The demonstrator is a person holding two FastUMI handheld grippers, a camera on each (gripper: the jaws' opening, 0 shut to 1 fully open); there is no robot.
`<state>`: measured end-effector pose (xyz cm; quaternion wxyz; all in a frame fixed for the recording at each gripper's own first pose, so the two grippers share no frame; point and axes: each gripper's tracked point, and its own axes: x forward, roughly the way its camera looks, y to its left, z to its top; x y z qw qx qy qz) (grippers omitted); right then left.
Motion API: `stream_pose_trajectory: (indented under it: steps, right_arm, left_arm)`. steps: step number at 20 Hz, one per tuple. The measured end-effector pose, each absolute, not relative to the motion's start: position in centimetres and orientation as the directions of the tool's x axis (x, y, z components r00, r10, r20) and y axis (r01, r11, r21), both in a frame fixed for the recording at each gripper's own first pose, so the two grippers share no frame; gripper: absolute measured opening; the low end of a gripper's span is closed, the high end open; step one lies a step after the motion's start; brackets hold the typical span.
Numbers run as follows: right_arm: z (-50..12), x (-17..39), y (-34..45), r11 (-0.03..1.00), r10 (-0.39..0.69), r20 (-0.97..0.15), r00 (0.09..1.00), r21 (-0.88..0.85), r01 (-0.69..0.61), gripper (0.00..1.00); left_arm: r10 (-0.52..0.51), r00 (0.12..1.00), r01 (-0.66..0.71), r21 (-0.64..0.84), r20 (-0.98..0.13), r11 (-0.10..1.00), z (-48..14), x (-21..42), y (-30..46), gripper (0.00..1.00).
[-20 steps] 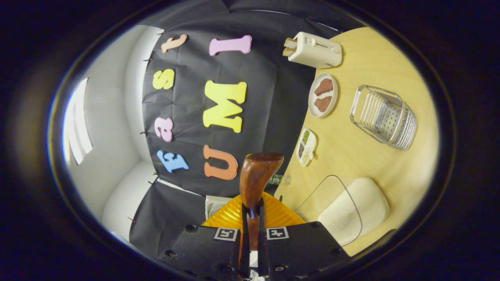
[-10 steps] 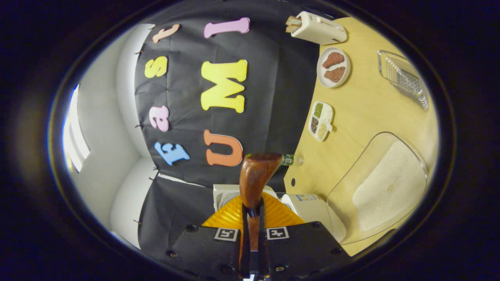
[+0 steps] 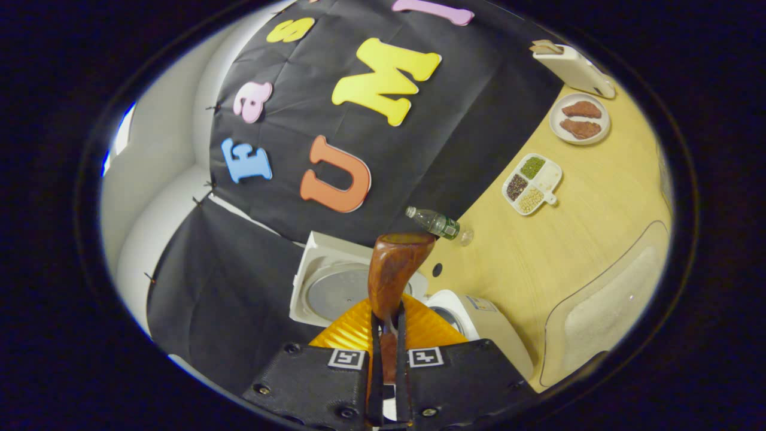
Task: Close the left gripper, press the button to open the rice cooker; take a wooden spoon from the chopstick holder with the right hand, scoop a spoonful of rice and pour it into the rice cooker, then put the wooden spoon back into the chopstick holder.
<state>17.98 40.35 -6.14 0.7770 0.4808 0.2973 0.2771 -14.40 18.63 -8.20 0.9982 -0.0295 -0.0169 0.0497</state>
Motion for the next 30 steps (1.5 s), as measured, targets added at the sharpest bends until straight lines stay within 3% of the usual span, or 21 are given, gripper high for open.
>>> stream_pose_trajectory:
  steps: [5, 12, 20, 30]
  right_arm:
    - [-6.6, 17.2, 43.6, 0.454, 0.736, -0.239, 0.634, 0.869, -0.199, 0.13]
    - [-5.8, 17.5, 44.9, 0.628, 0.68, -0.259, 0.686, 0.688, -0.364, 0.13]
    - [-4.6, 15.9, 46.8, 0.712, 0.662, -0.225, 0.715, 0.487, -0.505, 0.13]
    - [-4.6, 14.6, 48.7, 0.735, 0.673, -0.177, 0.718, 0.267, -0.623, 0.13]
  left_arm:
    - [0.088, 0.996, -0.085, -0.099, 0.025, 0.991, -9.0, -15.0, 19.8, 0.95]
    - [0.1, 0.995, -0.099, -0.062, 0.015, 0.993, -9.9, -15.2, 20.0, 0.94]
    - [0.092, 0.996, -0.092, -0.022, -0.005, 0.996, -10.8, -14.9, 19.6, 0.94]
    - [0.091, 0.995, -0.092, -0.029, -0.028, 0.995, -11.8, -14.6, 20.0, 0.94]
